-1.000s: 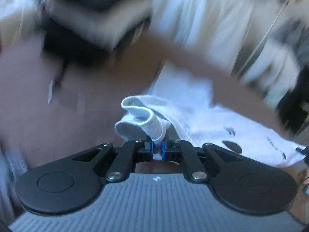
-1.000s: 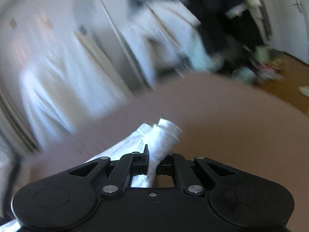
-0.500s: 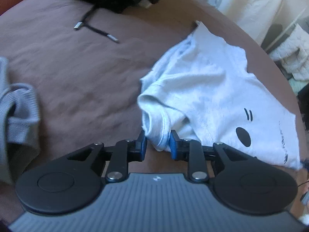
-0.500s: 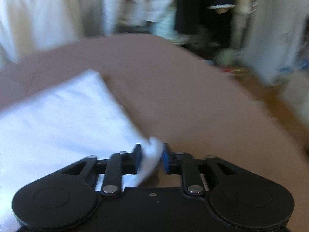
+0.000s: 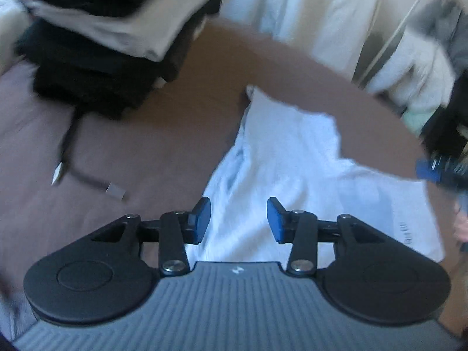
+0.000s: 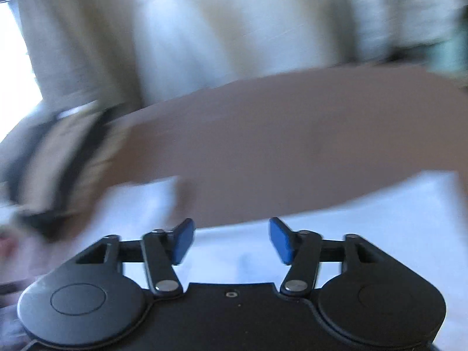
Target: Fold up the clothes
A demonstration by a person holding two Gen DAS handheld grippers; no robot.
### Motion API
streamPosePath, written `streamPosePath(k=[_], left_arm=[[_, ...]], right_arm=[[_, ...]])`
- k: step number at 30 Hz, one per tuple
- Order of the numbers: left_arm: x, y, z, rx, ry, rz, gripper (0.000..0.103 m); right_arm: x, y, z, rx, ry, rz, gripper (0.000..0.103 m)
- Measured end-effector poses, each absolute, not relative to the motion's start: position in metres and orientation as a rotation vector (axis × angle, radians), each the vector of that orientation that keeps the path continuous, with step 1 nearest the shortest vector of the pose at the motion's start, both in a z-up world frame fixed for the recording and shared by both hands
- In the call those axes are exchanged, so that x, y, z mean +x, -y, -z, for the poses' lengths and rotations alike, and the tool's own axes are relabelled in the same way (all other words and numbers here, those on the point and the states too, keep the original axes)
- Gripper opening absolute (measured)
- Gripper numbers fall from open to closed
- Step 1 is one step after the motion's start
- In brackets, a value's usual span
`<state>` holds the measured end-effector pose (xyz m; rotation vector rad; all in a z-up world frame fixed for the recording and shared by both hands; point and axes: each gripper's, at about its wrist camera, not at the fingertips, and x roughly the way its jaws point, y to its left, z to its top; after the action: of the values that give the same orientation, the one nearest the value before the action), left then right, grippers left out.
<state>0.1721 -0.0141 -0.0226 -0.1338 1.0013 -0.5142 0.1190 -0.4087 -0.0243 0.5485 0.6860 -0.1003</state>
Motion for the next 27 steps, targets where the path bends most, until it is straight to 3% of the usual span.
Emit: streamPosePath(k=[5,8,12,15,17,19,20,22,27], left_arm=[[0.258,0.061,0.050,-0.115,-1.075,0.574,0.041],[0.293,0.076,0.062,-0.176,-0.957,0.594,0.041],[0.330,0.090,0.079,-0.239,-0.948,0.639,0.042],[0.348,0.113,0.099,-0.194,-1.045,0.667,0.060],[0.356,0.132,0.111,-0.121,-1.120,0.647,0.061],[0.355,0.144,0.107,-0.096,-1.072,0.615,0.062],[0.355,0.150,0.106,-0.074,-1.059,0.612,0.047],[0.351,0.153,0.103,-0.072,-1.038,0.621,0.003],[0.295,0.129,0.062,-0.171,-0.835,0.733,0.003]], right_arm=[[0.252,0.405,0.061,0.599,-0.828,-0.069,0.069],[0.286,0.402,0.076,0.585,-0.864,-0.083,0.069],[0.296,0.393,0.093,0.594,-0.894,-0.127,0.069],[0.298,0.382,0.109,0.567,-0.918,-0.130,0.069],[0.295,0.384,0.119,0.608,-0.886,-0.129,0.069],[0.294,0.385,0.123,0.638,-0.845,-0.129,0.070],[0.296,0.383,0.122,0.627,-0.829,-0.133,0.066],[0.304,0.373,0.118,0.530,-0.827,-0.154,0.008],[0.274,0.350,0.091,0.458,-0.664,-0.150,0.008]])
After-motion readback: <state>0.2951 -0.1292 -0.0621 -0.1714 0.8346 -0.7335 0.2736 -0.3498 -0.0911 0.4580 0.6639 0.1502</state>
